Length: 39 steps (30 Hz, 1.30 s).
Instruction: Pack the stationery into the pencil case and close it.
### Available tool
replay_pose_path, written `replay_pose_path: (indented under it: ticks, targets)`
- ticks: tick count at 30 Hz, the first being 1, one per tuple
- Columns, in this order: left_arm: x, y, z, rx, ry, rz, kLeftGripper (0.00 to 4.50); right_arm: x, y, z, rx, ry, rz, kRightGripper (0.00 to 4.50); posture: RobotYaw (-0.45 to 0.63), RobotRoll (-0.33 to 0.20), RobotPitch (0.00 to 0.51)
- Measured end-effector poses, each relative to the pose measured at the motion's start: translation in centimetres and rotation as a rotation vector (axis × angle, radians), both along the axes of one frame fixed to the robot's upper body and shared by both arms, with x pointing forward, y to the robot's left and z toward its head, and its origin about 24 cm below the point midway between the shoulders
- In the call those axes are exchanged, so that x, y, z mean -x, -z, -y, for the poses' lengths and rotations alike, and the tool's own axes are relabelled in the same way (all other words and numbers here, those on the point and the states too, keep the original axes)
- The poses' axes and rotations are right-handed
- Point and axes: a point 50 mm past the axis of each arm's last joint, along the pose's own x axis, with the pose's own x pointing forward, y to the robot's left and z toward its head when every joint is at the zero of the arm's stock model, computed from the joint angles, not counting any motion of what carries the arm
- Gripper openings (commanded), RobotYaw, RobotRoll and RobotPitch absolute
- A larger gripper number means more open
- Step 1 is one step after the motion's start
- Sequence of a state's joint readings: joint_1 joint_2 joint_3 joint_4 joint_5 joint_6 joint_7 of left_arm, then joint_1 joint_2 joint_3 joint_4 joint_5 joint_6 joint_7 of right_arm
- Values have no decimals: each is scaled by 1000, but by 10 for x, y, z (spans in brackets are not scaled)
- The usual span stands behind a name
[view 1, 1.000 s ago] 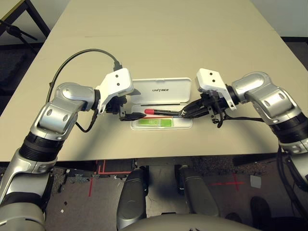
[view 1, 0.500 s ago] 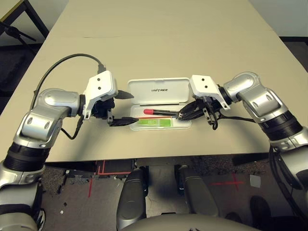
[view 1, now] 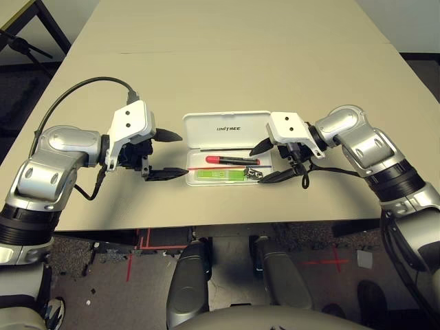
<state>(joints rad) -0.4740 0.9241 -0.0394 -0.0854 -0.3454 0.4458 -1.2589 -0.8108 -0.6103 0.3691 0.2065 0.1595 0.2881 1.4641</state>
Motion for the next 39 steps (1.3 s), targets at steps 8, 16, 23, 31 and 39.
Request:
replay_pose_path:
  ticks: [8, 16, 23, 31, 39]
  targets:
    - [-17, -12, -14, 7, -74, 46, 4500, 3, -11, 32, -181, 20, -71, 4471, 13, 0, 194]
    - [-36, -17, -26, -12, -201, 91, 4500, 12, -20, 69, -319, 27, -120, 4471, -6, 0, 191]
    - [-64, -21, -38, -11, -387, 134, 2742, 18, -27, 96, -374, 76, -135, 4500, -30, 0, 188]
    - [-86, -14, -22, 13, -359, 122, 35, 21, -24, 105, -393, 97, -133, 4500, -49, 0, 190]
    - [-100, -20, 4, 8, -199, 56, 35, 22, -25, 108, -419, 106, -127, 4500, -70, 0, 190]
